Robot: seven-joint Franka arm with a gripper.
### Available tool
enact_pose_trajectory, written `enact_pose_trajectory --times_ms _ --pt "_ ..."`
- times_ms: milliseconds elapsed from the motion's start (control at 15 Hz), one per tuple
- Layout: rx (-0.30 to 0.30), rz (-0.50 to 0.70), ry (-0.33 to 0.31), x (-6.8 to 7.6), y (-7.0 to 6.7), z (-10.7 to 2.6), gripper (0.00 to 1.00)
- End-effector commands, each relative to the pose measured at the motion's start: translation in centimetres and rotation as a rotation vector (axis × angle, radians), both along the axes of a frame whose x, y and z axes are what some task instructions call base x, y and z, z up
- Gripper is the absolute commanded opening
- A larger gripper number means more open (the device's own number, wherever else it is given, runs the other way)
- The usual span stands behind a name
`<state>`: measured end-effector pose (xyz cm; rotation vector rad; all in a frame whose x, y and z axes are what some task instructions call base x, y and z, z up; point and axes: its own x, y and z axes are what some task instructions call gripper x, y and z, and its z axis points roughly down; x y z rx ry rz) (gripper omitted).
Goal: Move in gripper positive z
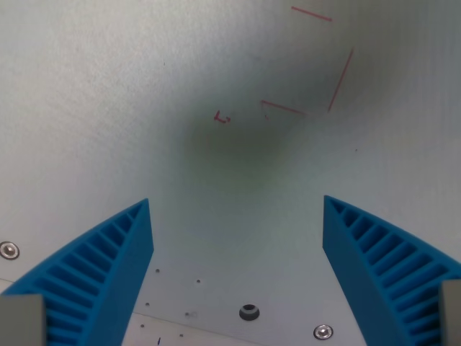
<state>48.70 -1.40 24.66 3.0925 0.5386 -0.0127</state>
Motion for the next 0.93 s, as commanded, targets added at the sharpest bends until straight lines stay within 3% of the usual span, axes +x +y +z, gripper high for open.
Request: enact_pose_trajectory --times_ms 67,933 --pt "0.0 0.0 -0.004 0.0 0.0 -0.3 1.0" --pt "0.0 0.0 -0.004 0.0 0.0 -6.8 1.0"
